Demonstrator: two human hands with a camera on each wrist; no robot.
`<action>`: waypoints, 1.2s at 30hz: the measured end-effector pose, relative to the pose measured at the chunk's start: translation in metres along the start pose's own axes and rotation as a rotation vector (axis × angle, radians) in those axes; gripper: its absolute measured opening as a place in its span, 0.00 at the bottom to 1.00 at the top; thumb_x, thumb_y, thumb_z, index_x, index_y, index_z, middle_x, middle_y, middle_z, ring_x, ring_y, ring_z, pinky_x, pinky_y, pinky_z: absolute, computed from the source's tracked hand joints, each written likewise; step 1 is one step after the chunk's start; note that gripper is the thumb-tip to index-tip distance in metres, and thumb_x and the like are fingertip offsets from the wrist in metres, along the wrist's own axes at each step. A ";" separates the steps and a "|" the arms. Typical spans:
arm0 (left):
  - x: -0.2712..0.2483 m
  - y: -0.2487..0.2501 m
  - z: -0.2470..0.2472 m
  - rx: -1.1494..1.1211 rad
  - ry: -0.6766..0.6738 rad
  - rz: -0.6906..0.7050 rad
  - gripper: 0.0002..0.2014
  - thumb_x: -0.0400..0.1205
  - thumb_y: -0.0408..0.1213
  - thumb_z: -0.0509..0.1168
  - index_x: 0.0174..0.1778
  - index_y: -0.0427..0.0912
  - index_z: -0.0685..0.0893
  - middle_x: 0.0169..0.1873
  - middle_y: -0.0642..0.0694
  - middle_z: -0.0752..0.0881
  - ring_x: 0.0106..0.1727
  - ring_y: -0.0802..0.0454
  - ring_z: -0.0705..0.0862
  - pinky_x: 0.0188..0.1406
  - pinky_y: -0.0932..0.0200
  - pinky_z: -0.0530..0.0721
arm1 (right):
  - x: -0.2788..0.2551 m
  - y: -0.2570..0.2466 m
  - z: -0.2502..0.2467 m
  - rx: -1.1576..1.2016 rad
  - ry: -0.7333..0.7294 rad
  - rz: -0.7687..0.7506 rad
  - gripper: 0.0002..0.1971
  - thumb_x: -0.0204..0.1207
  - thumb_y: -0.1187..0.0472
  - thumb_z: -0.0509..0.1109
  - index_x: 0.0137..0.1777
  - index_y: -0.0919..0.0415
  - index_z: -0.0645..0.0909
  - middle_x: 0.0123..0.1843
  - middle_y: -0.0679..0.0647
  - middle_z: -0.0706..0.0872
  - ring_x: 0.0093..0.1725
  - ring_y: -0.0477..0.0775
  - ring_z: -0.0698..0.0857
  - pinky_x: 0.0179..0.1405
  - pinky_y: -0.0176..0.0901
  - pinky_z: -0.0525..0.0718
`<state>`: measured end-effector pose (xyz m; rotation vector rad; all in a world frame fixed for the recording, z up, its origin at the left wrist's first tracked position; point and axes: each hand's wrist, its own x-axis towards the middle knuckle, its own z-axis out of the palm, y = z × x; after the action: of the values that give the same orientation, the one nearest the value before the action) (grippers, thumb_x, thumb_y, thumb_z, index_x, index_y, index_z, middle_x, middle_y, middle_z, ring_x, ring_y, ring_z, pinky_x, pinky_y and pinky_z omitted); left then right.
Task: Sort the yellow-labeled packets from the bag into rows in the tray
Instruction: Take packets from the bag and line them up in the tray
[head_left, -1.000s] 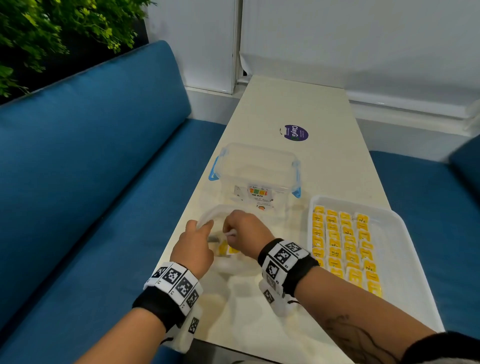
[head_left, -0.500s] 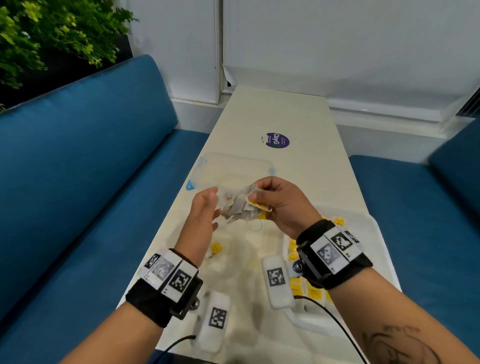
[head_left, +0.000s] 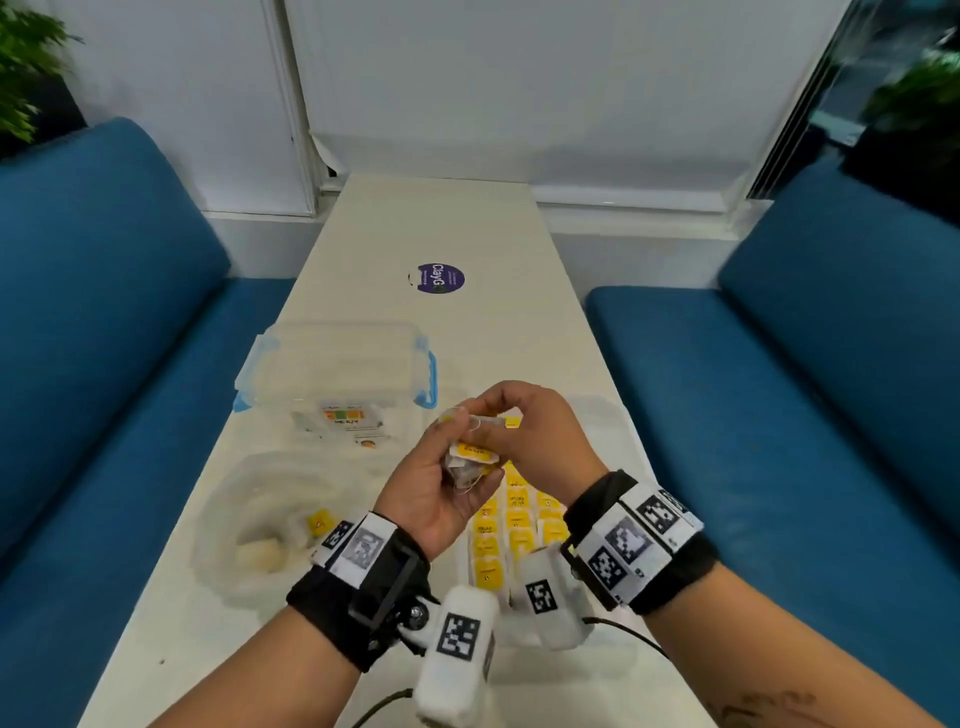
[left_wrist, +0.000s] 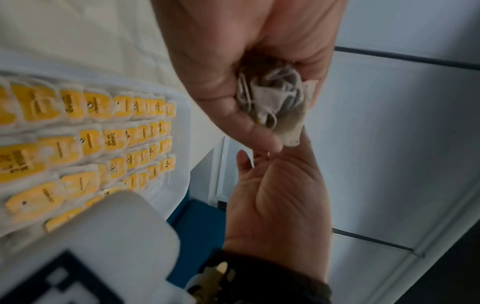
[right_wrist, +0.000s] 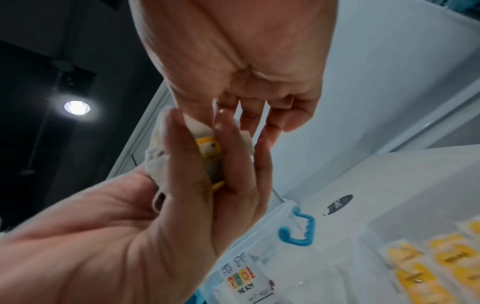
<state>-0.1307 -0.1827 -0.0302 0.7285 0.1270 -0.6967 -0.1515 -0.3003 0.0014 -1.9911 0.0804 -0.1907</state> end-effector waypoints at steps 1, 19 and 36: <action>0.003 -0.004 0.001 -0.007 0.026 -0.015 0.15 0.73 0.41 0.66 0.55 0.42 0.83 0.37 0.45 0.85 0.29 0.55 0.87 0.23 0.64 0.86 | -0.002 0.004 -0.005 -0.020 0.005 -0.001 0.11 0.69 0.62 0.77 0.37 0.44 0.81 0.47 0.52 0.87 0.45 0.45 0.82 0.47 0.43 0.82; 0.022 -0.035 0.012 -0.046 0.077 -0.018 0.03 0.82 0.37 0.62 0.47 0.42 0.80 0.32 0.44 0.88 0.29 0.54 0.88 0.26 0.63 0.86 | -0.028 0.023 -0.047 -0.198 0.062 0.011 0.09 0.72 0.68 0.72 0.37 0.52 0.83 0.24 0.49 0.77 0.23 0.42 0.73 0.28 0.34 0.74; 0.024 -0.043 0.010 0.037 0.157 0.058 0.12 0.77 0.24 0.66 0.51 0.43 0.78 0.42 0.42 0.85 0.33 0.52 0.88 0.26 0.61 0.86 | -0.027 0.030 -0.049 0.147 0.106 0.342 0.21 0.67 0.76 0.74 0.55 0.59 0.73 0.34 0.57 0.77 0.24 0.49 0.79 0.19 0.36 0.75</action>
<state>-0.1404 -0.2245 -0.0552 0.8189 0.2359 -0.5871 -0.1856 -0.3528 -0.0084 -1.7887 0.4588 -0.0770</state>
